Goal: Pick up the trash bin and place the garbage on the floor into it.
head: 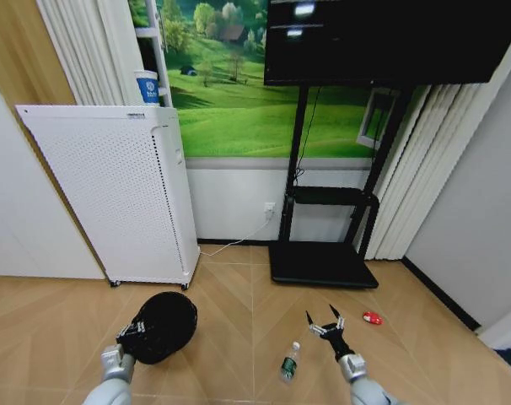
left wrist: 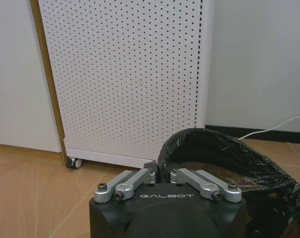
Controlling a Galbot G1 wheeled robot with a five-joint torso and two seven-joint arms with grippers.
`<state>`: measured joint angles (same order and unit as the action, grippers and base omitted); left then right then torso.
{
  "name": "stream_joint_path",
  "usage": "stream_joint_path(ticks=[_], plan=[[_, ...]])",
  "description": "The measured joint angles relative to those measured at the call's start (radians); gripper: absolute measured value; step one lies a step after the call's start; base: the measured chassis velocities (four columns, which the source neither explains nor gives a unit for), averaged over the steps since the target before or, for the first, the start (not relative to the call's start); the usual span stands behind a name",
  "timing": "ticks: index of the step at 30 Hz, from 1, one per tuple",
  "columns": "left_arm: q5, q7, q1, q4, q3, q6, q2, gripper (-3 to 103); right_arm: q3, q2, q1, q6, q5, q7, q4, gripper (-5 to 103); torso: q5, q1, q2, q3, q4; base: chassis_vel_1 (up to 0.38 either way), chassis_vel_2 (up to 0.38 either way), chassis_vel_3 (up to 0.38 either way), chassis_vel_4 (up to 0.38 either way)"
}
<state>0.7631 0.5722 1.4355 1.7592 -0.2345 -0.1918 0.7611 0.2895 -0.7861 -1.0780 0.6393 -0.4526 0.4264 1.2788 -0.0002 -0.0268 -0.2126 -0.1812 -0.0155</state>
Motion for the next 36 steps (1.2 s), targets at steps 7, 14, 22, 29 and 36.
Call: stream_joint_path(ticks=[7, 14, 22, 29, 36], plan=[[-0.027, -0.002, 0.056, 0.025, -0.04, -0.005, 0.023, 7, 0.167, -0.019, 0.073, -0.064, -0.094, 0.039, -0.023, 100, 0.0003, 0.0, 0.0, 0.0, 0.0007, -0.003, 0.004, 0.007, -0.001], [-0.035, -0.008, 0.083, 0.025, -0.071, -0.01, 0.034, 7, 0.303, -0.096, 0.144, -0.106, -0.19, 0.056, -0.104, 100, 0.0002, 0.0, 0.0, 0.0, 0.0006, 0.0, 0.0, 0.0, 0.0], [-0.034, -0.007, 0.085, 0.026, -0.073, -0.01, 0.043, 7, 0.387, -0.132, 0.192, -0.157, -0.303, 0.041, -0.188, 100, 0.0002, 0.0, 0.0, 0.0, 0.0003, 0.0, 0.0, 0.0, 0.0], [-0.052, -0.007, 0.08, 0.009, -0.062, -0.012, 0.061, 7, 0.434, -0.153, 0.244, -0.294, -0.43, 0.114, -0.199, 100, 0.0001, 0.0, 0.0, 0.0, 0.0005, 0.0, 0.0, 0.0, 0.0], [-0.055, -0.007, 0.07, -0.005, -0.051, -0.013, 0.075, 7, 0.451, -0.17, 0.251, -0.394, -0.504, 0.227, -0.091, 100, 0.0002, 0.0, 0.0, 0.0, 0.0004, 0.0, 0.0, 0.0, 0.0]])
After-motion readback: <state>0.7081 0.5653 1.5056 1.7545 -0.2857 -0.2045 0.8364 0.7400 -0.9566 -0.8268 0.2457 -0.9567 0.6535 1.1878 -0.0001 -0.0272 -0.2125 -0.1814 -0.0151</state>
